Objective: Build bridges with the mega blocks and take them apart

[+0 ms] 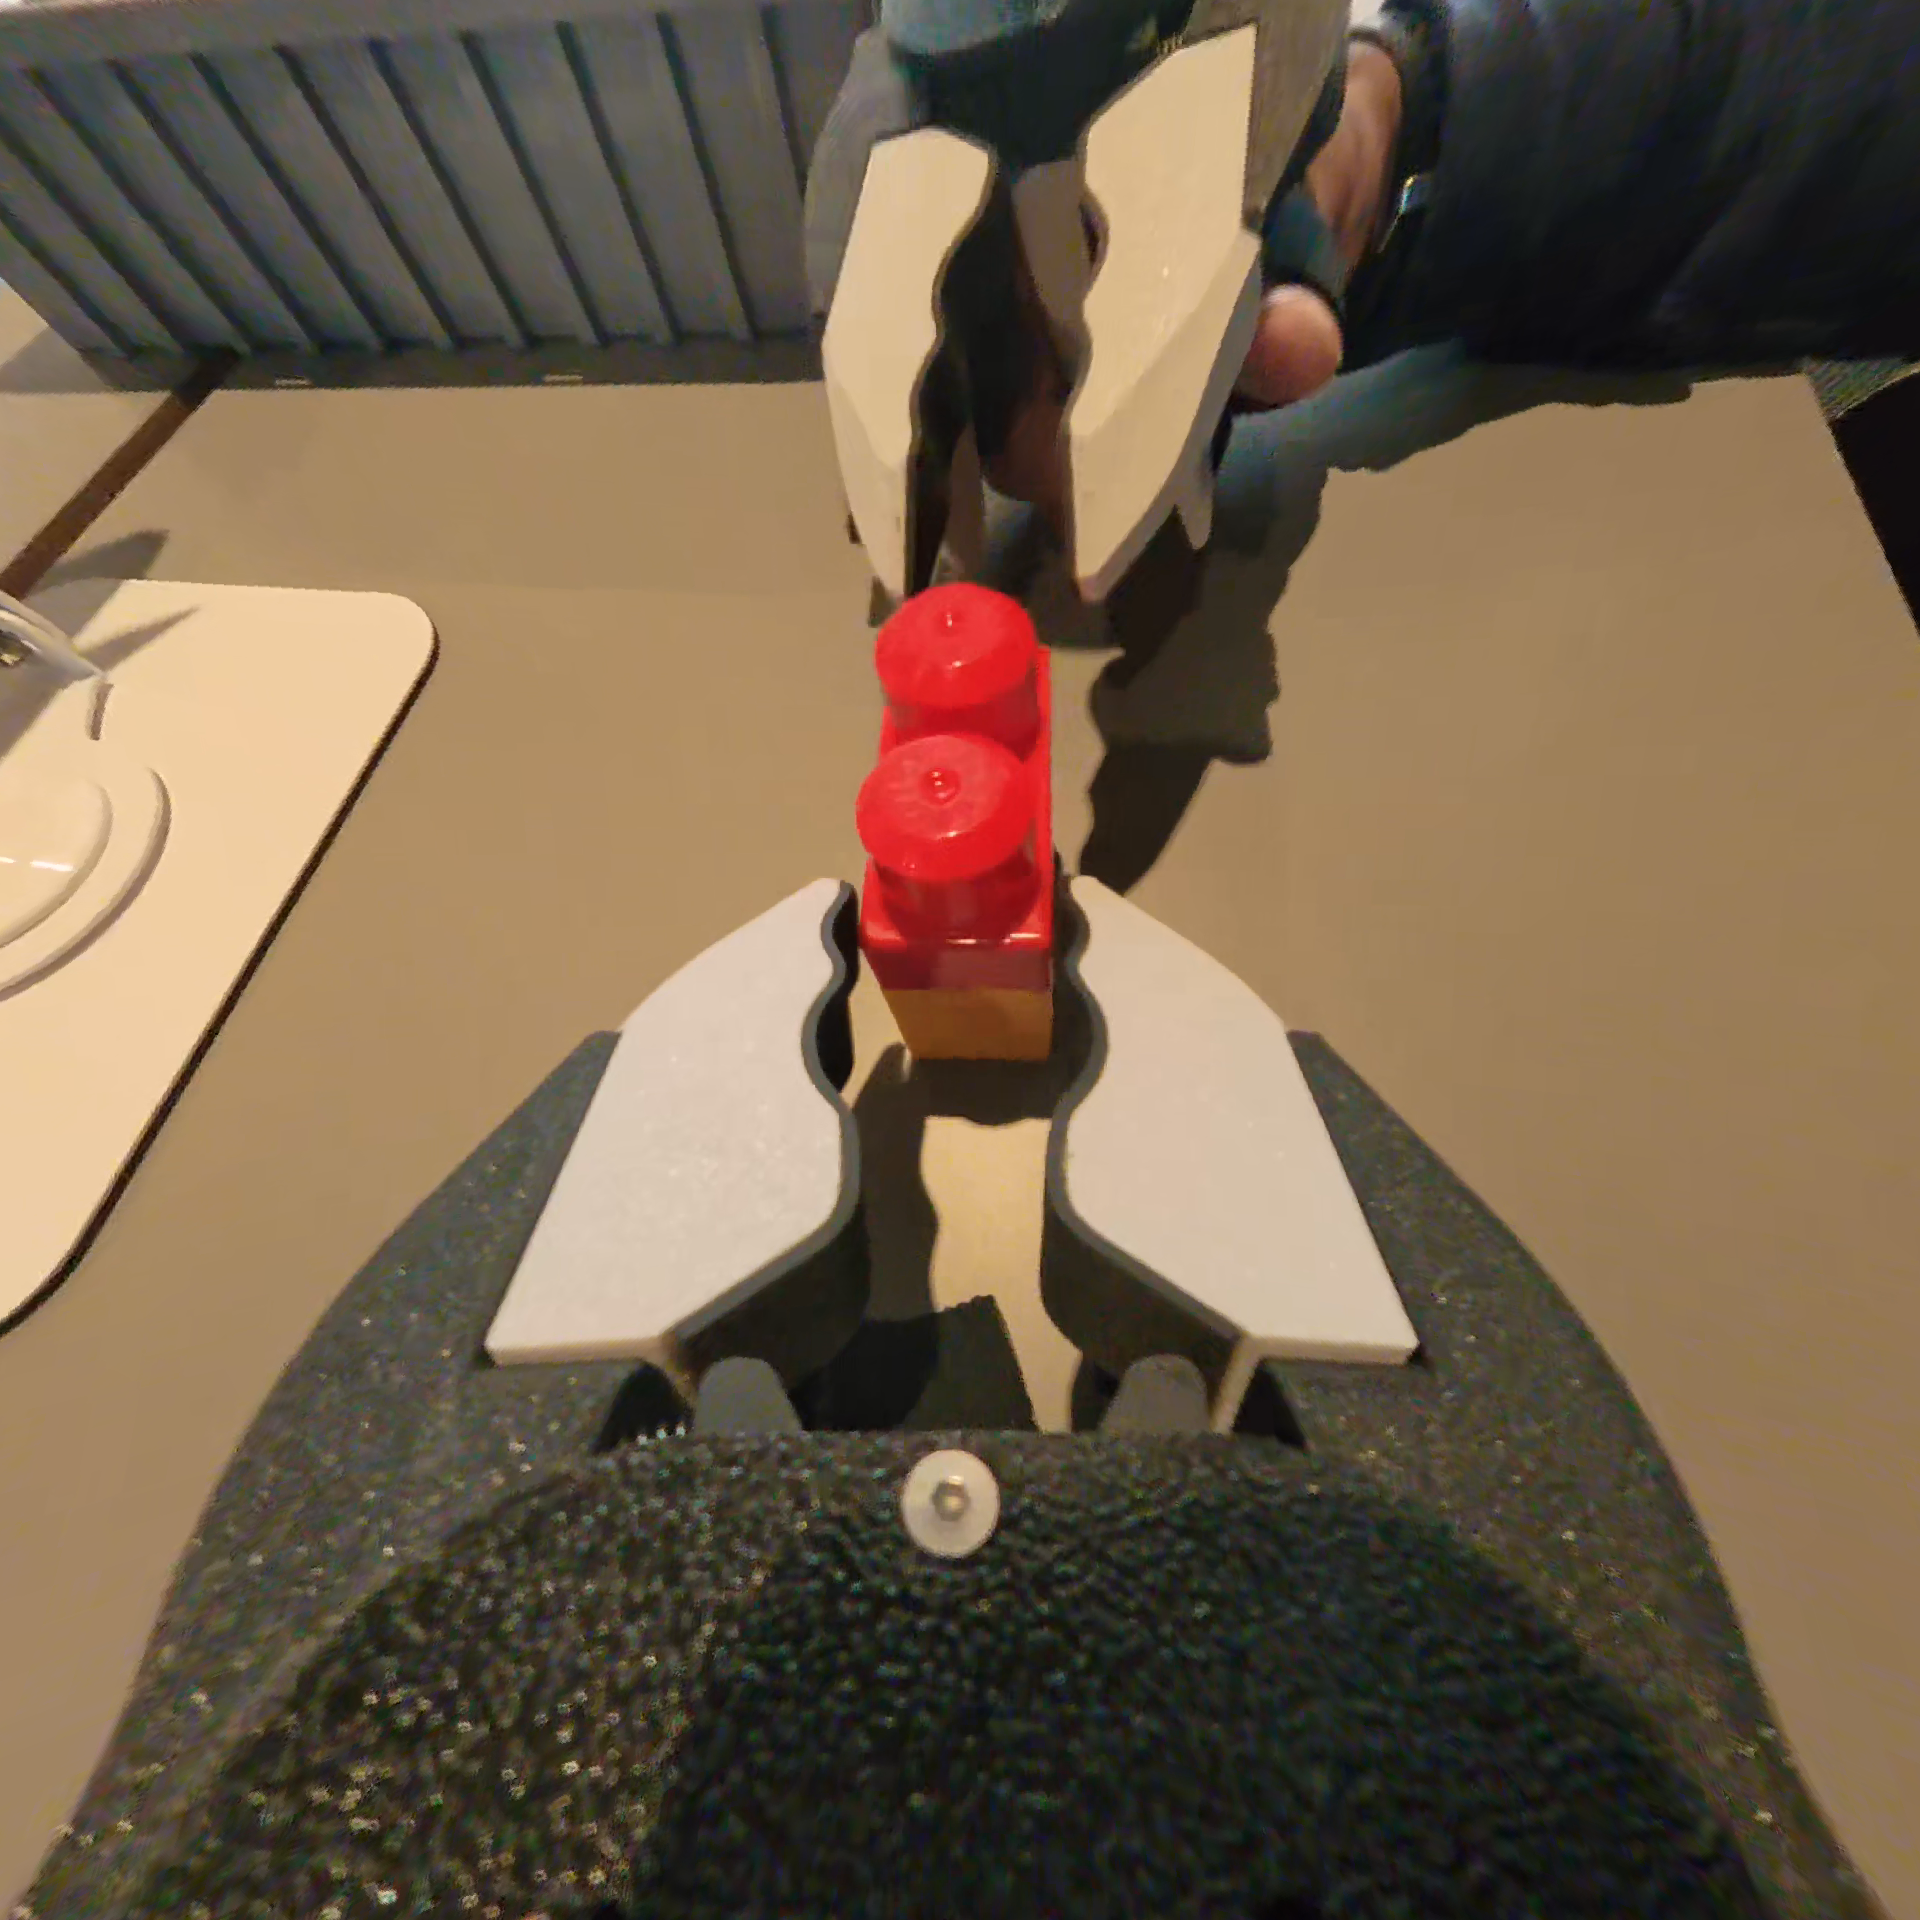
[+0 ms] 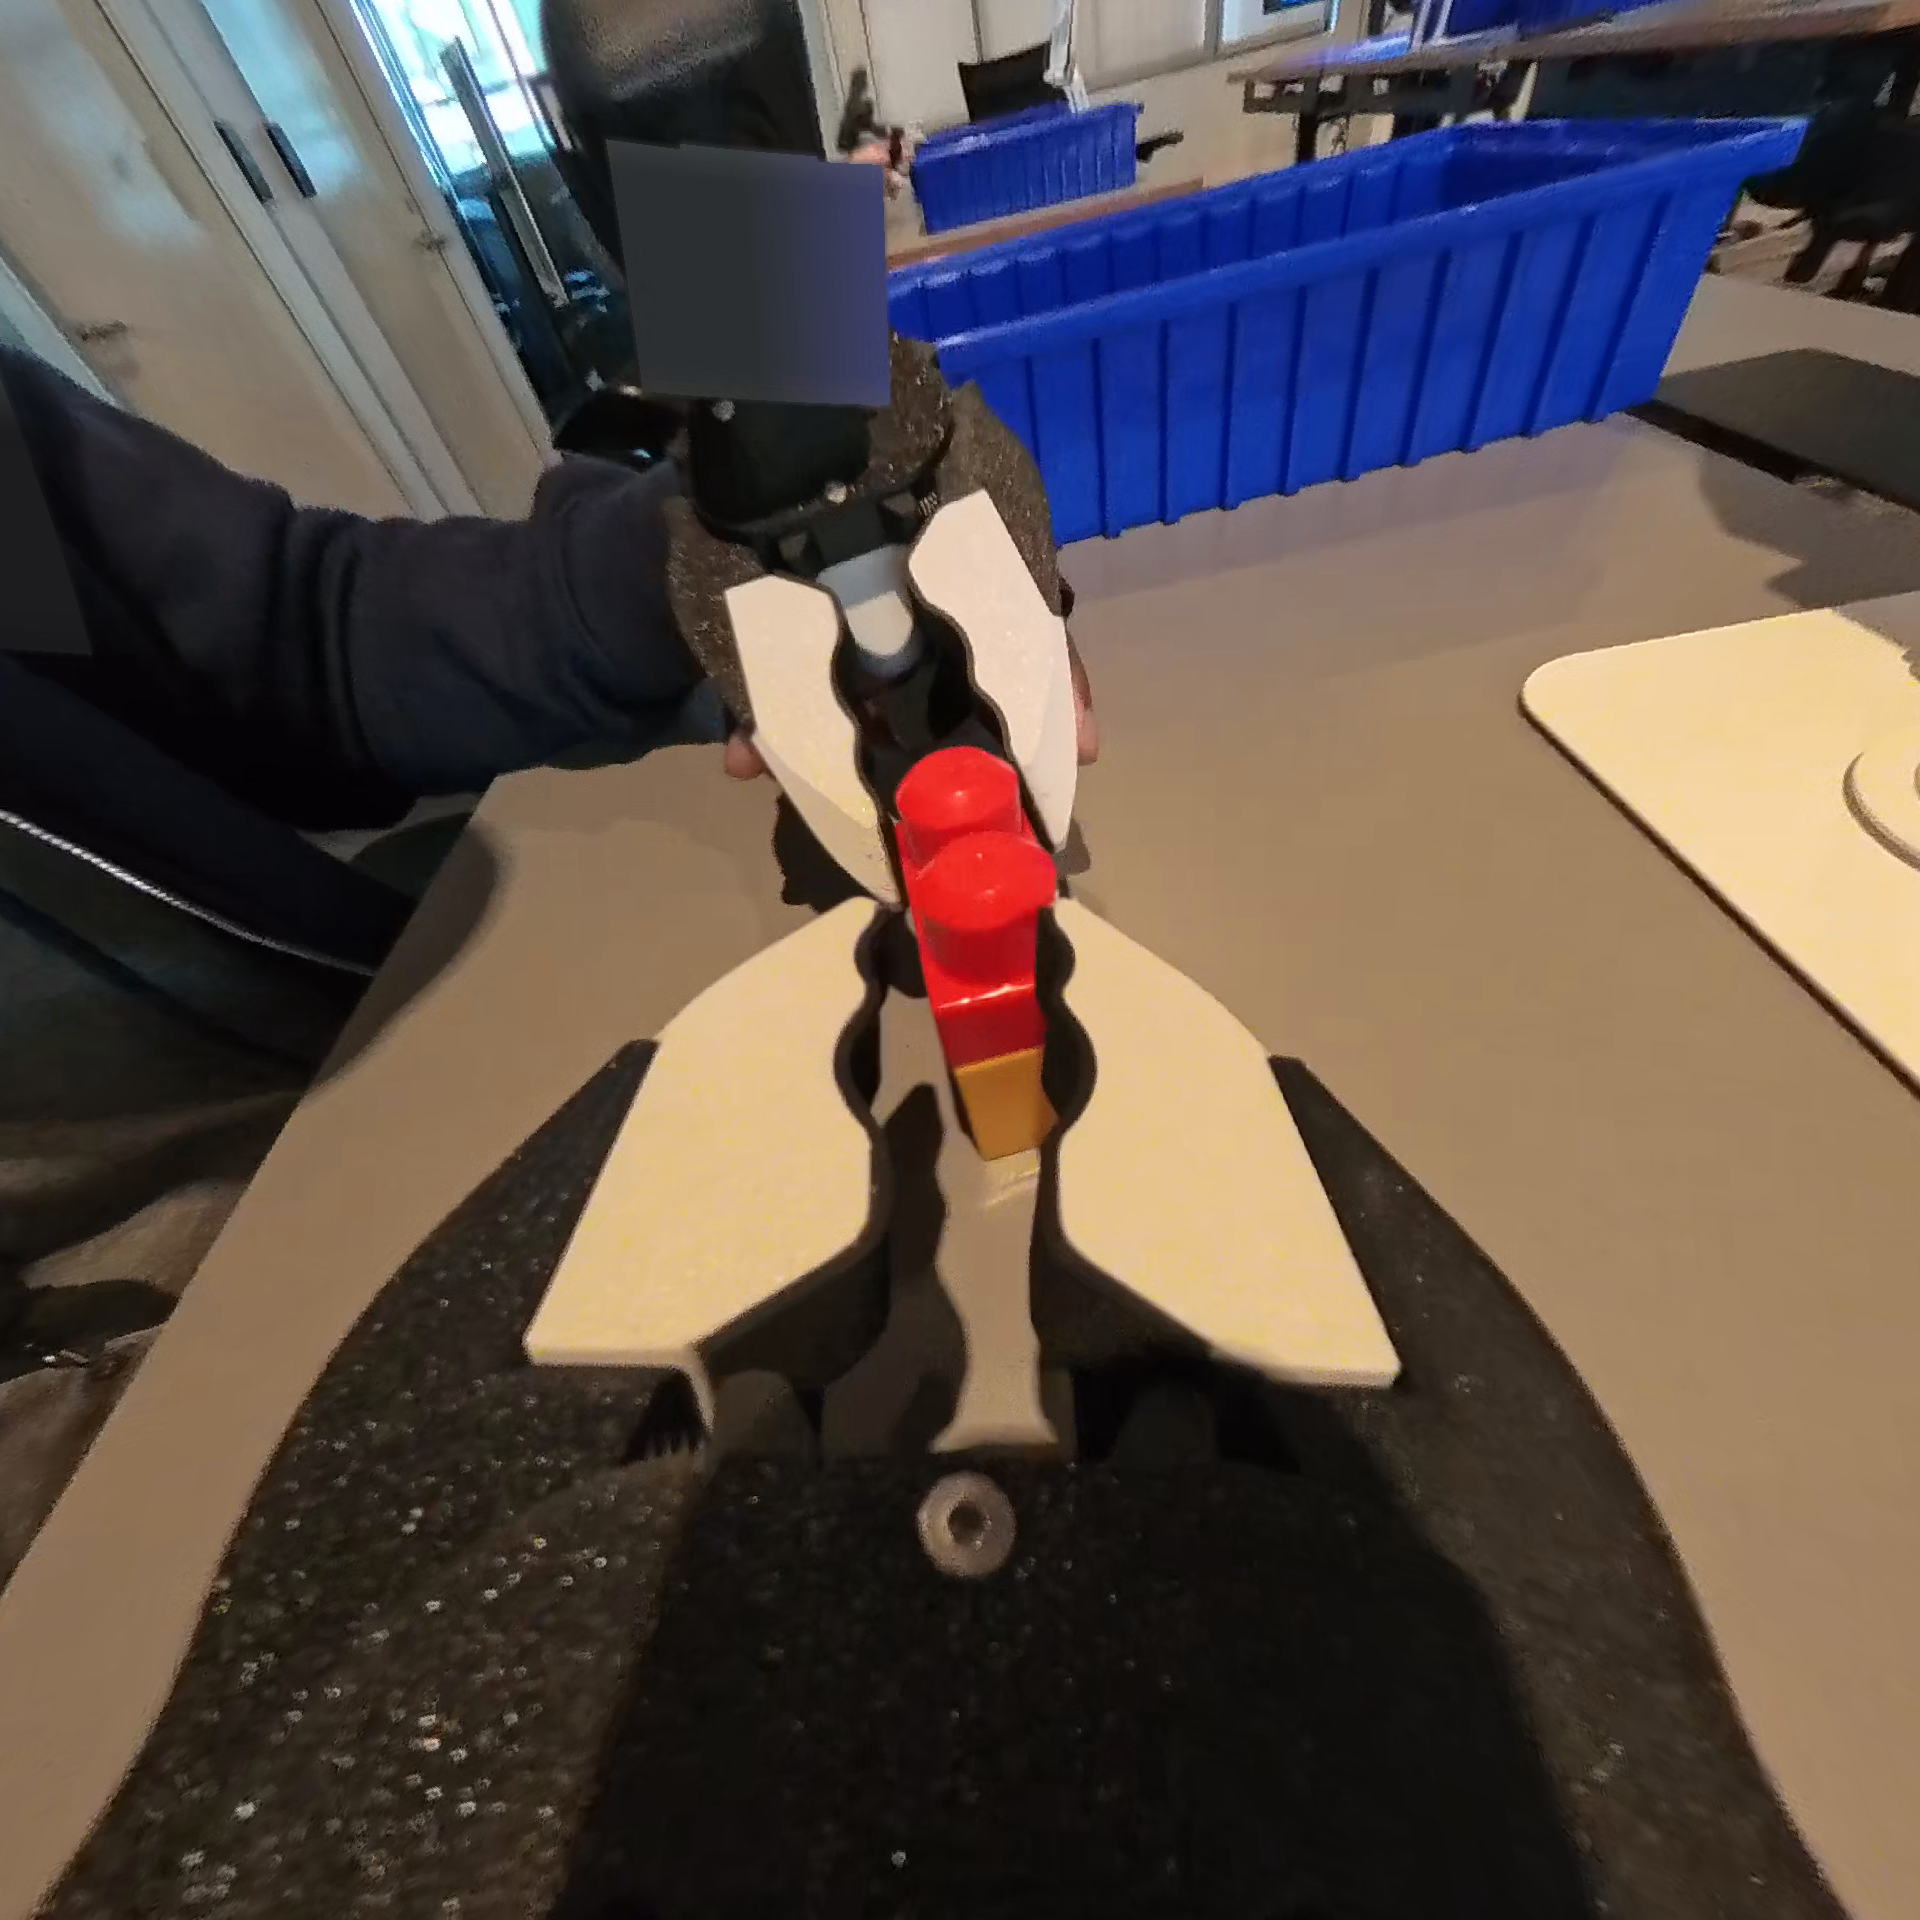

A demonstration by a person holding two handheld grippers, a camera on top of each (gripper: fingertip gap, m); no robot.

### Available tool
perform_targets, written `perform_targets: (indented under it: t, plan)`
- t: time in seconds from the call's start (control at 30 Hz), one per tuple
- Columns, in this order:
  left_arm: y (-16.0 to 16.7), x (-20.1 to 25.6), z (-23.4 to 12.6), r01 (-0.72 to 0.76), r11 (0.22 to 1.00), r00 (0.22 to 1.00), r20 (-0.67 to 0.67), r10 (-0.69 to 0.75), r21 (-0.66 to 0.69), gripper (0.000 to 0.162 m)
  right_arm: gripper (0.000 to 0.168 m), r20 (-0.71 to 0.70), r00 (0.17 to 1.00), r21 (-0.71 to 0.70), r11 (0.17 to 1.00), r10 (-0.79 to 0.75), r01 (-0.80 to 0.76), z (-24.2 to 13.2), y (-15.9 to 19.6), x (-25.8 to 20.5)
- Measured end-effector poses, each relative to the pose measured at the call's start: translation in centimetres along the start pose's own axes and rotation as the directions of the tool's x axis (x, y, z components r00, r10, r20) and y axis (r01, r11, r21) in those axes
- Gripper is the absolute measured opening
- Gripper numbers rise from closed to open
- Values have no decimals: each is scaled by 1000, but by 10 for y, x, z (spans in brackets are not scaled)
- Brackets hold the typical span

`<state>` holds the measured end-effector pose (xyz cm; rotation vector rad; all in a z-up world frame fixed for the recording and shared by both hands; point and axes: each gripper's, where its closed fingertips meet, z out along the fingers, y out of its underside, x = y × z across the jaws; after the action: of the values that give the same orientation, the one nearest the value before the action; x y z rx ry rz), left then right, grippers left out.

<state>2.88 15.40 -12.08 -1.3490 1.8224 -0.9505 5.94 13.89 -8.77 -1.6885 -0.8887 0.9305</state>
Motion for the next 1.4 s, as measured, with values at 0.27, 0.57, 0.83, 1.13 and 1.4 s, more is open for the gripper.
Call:
perform_targets:
  t: [0.27,0.57,0.83,1.13,1.4]
  plan:
    - [-3,0,-15,-20,997,999,-32,22,68,35,35,-10,998,-94,994,-57,55,8,12,-4]
    - [22,-2,-12,-81,994,997,-17,80,-70,36,51,-67,997,-131,991,-23,14,11,16,8]
    - [28,1,1,-107,988,994,-13,107,-111,35,37,-86,994,-249,967,-69,45,21,31,8]
    - [27,0,2,-49,992,999,-18,47,-118,34,37,-103,993,-258,966,-54,26,20,32,10]
    - [27,-1,3,-48,992,999,-12,47,-119,34,37,-99,994,-261,965,-45,18,21,32,10]
